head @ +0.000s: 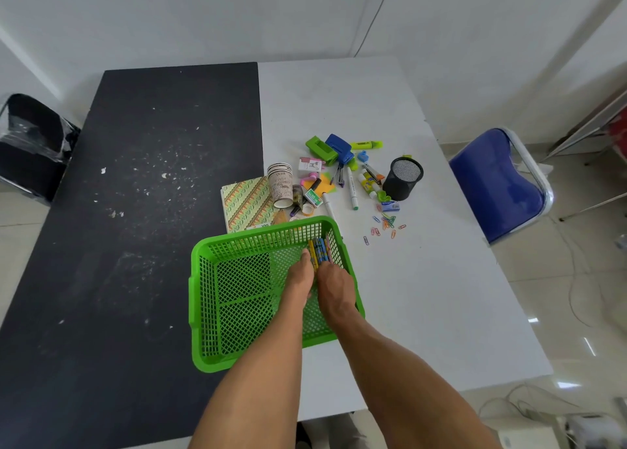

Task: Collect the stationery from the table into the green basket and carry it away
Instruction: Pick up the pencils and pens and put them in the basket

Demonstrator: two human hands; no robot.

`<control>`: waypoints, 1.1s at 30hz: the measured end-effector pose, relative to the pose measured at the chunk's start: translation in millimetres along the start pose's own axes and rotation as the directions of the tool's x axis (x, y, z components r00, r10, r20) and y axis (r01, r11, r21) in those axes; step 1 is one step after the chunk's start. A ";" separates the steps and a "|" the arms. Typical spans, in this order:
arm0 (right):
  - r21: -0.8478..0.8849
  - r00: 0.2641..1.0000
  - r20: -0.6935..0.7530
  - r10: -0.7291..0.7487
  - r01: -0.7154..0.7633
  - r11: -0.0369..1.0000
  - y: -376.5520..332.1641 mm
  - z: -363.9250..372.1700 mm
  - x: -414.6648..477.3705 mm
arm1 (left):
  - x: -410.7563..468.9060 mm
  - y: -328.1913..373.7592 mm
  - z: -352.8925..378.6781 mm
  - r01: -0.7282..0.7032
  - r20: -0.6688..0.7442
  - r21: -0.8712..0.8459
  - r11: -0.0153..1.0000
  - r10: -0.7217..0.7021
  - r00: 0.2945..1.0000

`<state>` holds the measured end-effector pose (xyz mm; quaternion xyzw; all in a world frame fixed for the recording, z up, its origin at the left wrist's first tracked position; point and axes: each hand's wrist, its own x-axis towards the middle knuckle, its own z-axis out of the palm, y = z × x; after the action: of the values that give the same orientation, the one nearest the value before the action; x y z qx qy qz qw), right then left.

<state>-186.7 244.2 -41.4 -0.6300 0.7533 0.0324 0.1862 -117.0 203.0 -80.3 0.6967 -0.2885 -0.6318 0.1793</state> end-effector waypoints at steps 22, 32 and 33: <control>-0.056 0.998 0.052 -0.019 0.022 0.998 -9.5 -6.9 0.9 | 5.2 2.6 -1.8 0.005 0.006 0.005 1.000 -0.005 1.000; -0.027 0.998 0.038 -0.046 0.047 0.999 -11.3 -16.0 -2.8 | 0.2 10.2 -7.0 -0.021 -0.009 0.014 1.000 0.022 1.000; -0.017 0.998 0.031 -0.047 0.047 0.999 -12.0 -18.2 -2.5 | -0.7 12.1 -8.2 -0.024 -0.010 0.013 1.000 0.024 1.000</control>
<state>-179.2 238.9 -21.4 -0.6486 0.7349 0.0442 0.1931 -111.1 193.2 -71.2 0.6973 -0.3001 -0.6244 0.1839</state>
